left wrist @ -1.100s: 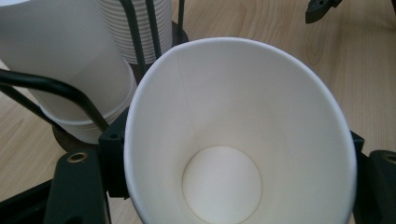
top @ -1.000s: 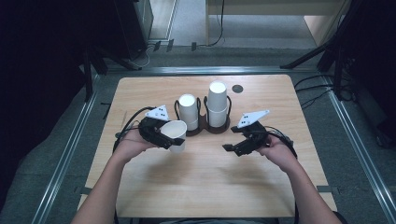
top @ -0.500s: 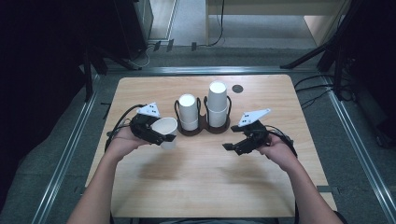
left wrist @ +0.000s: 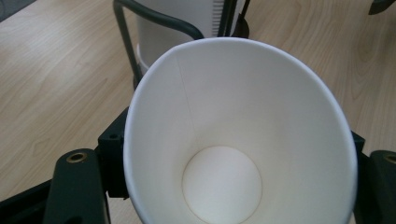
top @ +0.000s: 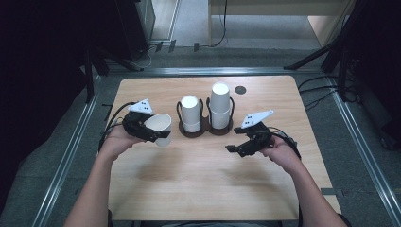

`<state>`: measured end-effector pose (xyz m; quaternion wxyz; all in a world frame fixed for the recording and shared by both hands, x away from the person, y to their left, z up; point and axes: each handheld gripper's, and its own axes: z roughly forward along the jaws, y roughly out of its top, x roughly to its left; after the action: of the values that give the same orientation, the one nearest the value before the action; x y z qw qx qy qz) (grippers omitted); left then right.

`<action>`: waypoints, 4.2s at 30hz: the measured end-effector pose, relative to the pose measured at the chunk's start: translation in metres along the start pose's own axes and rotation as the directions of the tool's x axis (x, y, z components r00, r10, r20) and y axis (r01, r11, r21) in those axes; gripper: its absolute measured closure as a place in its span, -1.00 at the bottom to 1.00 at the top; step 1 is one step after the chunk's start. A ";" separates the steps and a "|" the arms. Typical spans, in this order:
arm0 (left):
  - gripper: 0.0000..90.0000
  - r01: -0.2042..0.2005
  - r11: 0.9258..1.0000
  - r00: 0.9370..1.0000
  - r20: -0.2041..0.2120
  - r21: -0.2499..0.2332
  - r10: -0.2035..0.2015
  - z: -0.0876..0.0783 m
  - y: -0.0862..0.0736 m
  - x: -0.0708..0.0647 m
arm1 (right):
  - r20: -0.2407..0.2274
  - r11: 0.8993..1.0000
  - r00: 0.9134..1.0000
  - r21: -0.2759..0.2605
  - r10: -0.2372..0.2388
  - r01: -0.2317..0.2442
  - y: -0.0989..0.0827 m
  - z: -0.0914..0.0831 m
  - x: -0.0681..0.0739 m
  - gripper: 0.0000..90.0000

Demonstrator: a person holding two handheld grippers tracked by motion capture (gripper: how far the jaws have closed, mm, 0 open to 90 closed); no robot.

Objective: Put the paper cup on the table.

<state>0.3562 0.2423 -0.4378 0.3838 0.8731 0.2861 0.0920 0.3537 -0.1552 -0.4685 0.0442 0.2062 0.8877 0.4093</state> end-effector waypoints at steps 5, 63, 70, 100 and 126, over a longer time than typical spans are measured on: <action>-0.44 0.034 0.999 0.999 -0.025 -0.002 -0.034 -0.002 -0.006 0.011 | 0.008 1.000 1.000 0.004 -0.003 0.003 -0.001 0.002 0.001 -0.53; -0.58 0.240 0.971 0.946 -0.226 0.012 -0.232 0.035 -0.039 0.078 | 0.033 0.999 0.999 0.043 0.022 -0.023 -0.019 0.001 0.003 -0.53; -0.75 0.259 0.966 0.947 -0.200 0.010 -0.252 0.034 -0.040 0.079 | 0.030 0.999 0.999 0.042 0.018 -0.019 -0.019 0.001 0.003 -0.53; -0.77 0.280 0.956 0.942 -0.170 -0.084 -0.290 -0.001 -0.007 0.067 | 0.037 0.999 0.999 0.041 0.008 -0.009 -0.018 -0.002 0.004 -0.53; -0.71 0.245 0.970 0.965 -0.097 -0.012 -0.245 -0.003 0.001 0.020 | 0.025 1.000 1.000 0.029 -0.005 0.004 -0.002 0.003 -0.004 -0.53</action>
<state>0.3723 0.2550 -0.4365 0.3776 0.8256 0.4102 0.0867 0.3570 -0.1558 -0.4721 0.0532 0.2099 0.8934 0.3938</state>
